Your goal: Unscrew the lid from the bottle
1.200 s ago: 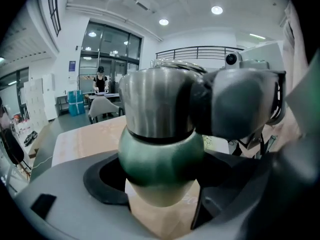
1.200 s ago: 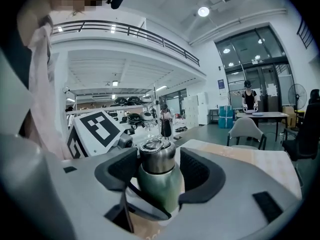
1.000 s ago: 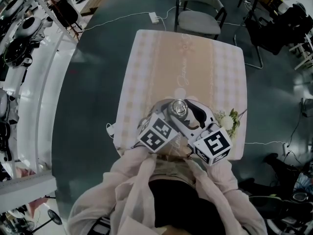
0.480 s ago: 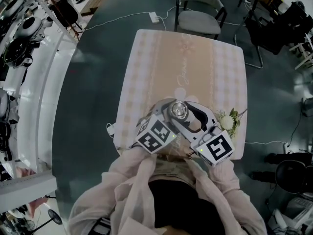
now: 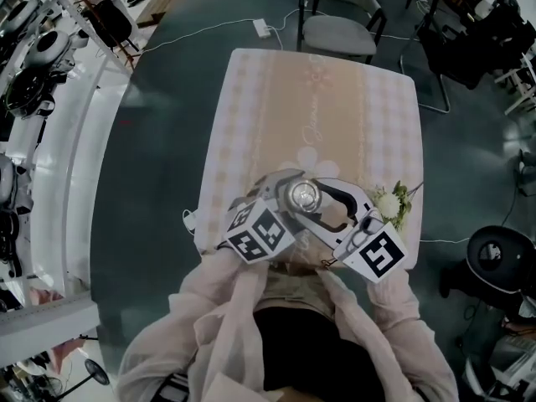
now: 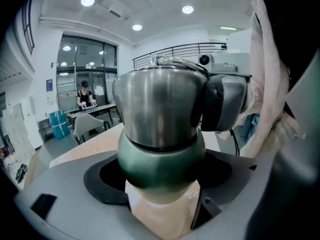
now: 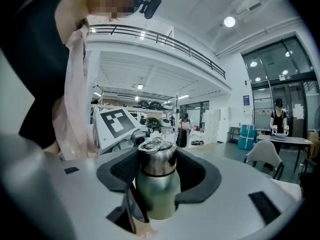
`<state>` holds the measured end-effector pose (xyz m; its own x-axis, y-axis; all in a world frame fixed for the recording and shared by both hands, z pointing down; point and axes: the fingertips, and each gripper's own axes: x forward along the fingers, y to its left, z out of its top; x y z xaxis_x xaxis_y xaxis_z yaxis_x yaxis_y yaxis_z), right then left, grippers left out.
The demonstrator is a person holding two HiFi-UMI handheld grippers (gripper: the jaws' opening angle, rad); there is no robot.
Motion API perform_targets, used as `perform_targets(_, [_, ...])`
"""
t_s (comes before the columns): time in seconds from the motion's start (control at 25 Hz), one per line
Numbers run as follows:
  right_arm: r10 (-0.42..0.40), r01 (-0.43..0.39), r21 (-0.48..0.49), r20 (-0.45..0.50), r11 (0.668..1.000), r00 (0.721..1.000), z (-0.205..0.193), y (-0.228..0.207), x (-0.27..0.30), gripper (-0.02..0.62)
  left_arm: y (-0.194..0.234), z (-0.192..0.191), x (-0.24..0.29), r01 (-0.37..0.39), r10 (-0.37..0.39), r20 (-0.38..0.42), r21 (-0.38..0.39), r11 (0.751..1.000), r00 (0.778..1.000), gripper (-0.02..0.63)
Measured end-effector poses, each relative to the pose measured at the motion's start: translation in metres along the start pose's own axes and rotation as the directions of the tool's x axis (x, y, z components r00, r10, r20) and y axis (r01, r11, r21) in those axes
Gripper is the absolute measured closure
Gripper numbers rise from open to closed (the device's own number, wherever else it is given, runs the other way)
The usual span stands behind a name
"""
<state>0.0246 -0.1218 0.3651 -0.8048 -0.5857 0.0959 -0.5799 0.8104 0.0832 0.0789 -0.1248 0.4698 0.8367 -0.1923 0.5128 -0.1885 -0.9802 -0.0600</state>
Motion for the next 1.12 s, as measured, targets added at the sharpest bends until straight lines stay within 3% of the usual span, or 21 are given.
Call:
perform_targets(0.12, [0.089,-0.089,-0.011,-0.013,0.996,0.996,-0.001,0.011,-0.008,0.351,-0.016,-0.001,-0.001,0.097,-0.095,-0.025,0.086,0.992,0.995,0.21])
perform_targets(0.2, [0.171,-0.174,-0.039,-0.065,0.984,0.983,-0.008,0.023,-0.013,0.351,-0.03,-0.005,-0.003,0.185,-0.177,-0.062,0.151,0.971,0.982,0.21])
perform_targets(0.28, [0.252,-0.258,-0.047,-0.116,0.965,0.961,-0.015,0.034,-0.017,0.351,-0.044,-0.009,-0.008,0.274,-0.259,-0.099,0.212,0.938,0.961,0.21])
perform_targets(0.4, [0.349,-0.349,0.024,-0.023,0.937,0.937,-0.001,0.046,-0.019,0.351,-0.062,-0.009,-0.017,0.391,-0.377,-0.106,0.284,0.875,0.92,0.21])
perform_targets(0.64, [0.56,-0.559,0.05,-0.024,0.828,0.828,-0.004,0.064,-0.036,0.351,-0.091,-0.011,-0.028,0.538,-0.528,-0.139,0.378,0.754,0.838,0.21])
perform_targets(0.76, [0.666,-0.665,0.055,-0.017,0.745,0.746,-0.004,0.073,-0.044,0.351,-0.106,-0.012,-0.033,0.605,-0.601,-0.155,0.404,0.685,0.784,0.21])
perform_targets(0.88, [0.734,-0.733,0.067,0.01,0.677,0.679,-0.004,0.079,-0.051,0.35,-0.117,-0.012,-0.036,0.648,-0.649,-0.164,0.418,0.637,0.743,0.21])
perform_targets(1.0, [0.758,-0.759,0.075,0.051,0.647,0.65,-0.003,0.08,-0.054,0.35,-0.121,-0.014,-0.035,0.662,-0.664,-0.169,0.424,0.618,0.728,0.21])
perform_targets(1.08, [0.74,-0.741,0.082,0.048,0.667,0.671,-0.006,0.077,-0.051,0.35,-0.117,-0.014,-0.031,0.64,-0.641,-0.155,0.409,0.651,0.751,0.21])
perform_targets(1.12, [0.712,-0.713,0.092,0.051,0.695,0.7,-0.007,0.071,-0.048,0.348,-0.11,-0.013,-0.028,0.614,-0.617,-0.134,0.388,0.687,0.775,0.21])
